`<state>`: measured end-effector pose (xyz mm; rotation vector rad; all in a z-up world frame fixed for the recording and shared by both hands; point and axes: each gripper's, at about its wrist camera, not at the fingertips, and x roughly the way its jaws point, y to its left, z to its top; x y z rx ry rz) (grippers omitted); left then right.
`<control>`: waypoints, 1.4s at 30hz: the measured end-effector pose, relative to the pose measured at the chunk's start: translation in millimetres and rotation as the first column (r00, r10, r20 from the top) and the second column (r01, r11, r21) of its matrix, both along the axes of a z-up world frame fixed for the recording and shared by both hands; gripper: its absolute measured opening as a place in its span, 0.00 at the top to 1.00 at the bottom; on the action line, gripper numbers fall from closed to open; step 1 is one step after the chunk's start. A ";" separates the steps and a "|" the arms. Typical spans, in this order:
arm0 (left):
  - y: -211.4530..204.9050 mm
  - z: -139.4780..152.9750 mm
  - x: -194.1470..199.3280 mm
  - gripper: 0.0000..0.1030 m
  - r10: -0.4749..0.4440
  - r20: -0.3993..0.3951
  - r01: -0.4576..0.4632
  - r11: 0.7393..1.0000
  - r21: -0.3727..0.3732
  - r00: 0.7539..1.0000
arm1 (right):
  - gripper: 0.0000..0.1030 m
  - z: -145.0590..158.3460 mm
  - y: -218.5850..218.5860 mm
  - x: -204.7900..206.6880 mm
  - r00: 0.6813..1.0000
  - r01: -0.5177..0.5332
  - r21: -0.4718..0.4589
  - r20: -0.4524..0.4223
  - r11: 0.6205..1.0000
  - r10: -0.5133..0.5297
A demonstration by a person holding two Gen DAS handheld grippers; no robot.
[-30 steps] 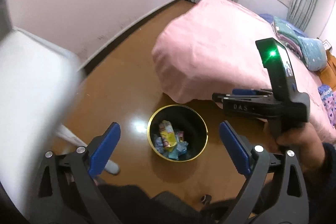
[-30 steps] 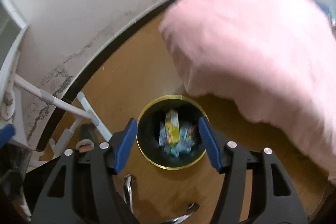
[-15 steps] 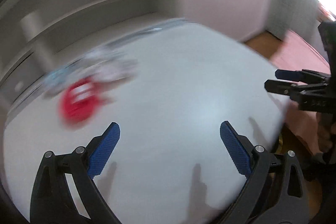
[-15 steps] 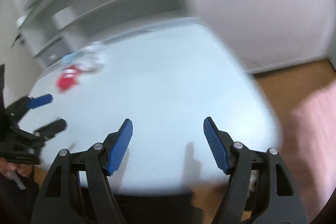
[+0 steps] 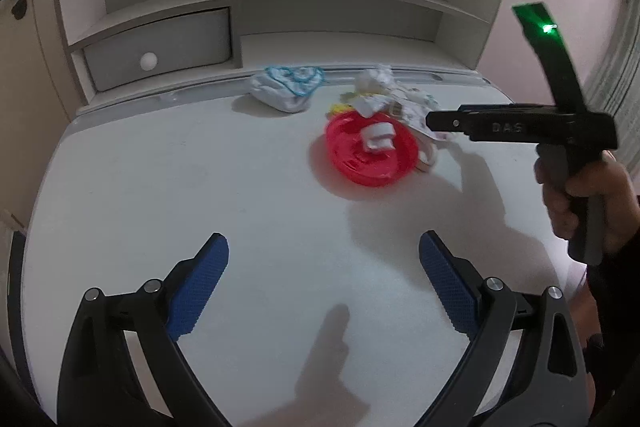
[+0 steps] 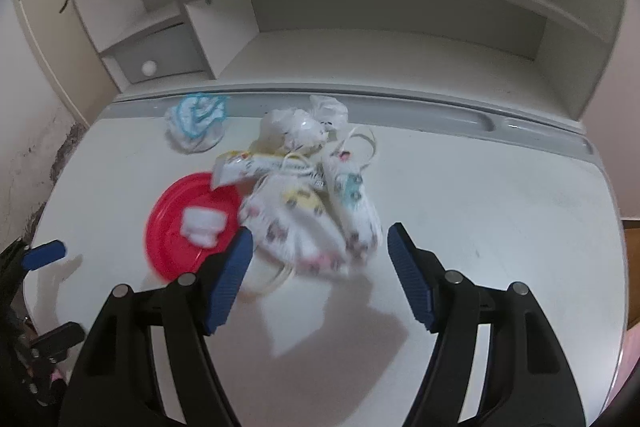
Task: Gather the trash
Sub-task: 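Grasp the blue-trimmed white cloth with the left tool while the right tool grasps the cartoon-print bag, then carry both items over the bin and open both tools to drop them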
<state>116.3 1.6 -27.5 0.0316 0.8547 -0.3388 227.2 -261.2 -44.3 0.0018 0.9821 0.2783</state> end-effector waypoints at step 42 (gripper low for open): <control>-281.8 55.8 -67.3 0.79 -0.561 0.110 0.561 0.827 0.030 0.821 | 0.71 10.2 -283.1 -324.6 0.752 0.647 0.105 0.076 0.756 -0.654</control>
